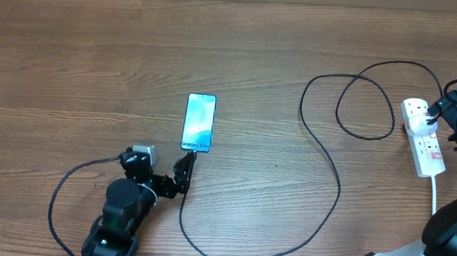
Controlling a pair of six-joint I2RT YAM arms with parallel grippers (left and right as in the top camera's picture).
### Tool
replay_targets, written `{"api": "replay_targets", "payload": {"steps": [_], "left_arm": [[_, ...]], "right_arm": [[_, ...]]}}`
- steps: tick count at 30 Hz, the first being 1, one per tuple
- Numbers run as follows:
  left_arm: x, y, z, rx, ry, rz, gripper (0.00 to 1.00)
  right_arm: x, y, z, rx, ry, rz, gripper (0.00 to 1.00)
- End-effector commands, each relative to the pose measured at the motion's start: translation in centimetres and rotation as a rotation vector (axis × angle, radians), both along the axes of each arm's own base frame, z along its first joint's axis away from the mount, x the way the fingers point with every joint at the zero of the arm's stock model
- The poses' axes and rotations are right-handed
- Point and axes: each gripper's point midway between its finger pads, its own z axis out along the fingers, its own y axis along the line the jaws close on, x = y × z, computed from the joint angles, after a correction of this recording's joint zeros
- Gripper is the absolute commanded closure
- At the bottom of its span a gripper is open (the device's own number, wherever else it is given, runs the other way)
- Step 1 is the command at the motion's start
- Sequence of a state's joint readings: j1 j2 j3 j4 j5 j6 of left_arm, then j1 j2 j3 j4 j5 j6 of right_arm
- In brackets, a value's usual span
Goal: Plug charger to phone and switch on socket
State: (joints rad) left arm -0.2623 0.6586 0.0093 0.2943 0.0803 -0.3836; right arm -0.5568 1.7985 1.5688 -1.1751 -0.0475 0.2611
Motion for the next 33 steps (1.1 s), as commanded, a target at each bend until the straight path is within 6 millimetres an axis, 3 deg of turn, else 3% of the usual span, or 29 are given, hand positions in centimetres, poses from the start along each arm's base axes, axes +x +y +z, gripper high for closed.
{"api": "replay_targets", "payload": {"steps": [1,10,14,21,26,33], "left_arm": [[-0.1,0.4,0.6,0.007,-0.028,0.021,0.00],[-1.8,2.5,0.5,0.084,-0.035,0.089,0.00],[-1.5,3.4,3.2,0.135,-0.169,0.104,0.00],[-1.3,6.3,5.7,0.215,-0.284,0.202,0.00],[-1.4,6.5,6.9,0.207,-0.335,0.215,0.00],[-1.4,6.5,6.7,0.208,-0.329,0.213,0.01]], "right_arm": [[0.1,-0.2,0.2,-0.006,-0.006,0.001,0.00],[0.1,-0.2,0.2,-0.006,-0.006,0.001,0.00],[0.1,-0.2,0.2,-0.006,-0.006,0.001,0.00],[0.1,-0.2,0.2,-0.006,-0.006,0.001,0.00],[0.1,-0.2,0.2,-0.006,-0.006,0.001,0.00],[0.1,-0.2,0.2,-0.006,-0.006,0.001,0.00]]}}
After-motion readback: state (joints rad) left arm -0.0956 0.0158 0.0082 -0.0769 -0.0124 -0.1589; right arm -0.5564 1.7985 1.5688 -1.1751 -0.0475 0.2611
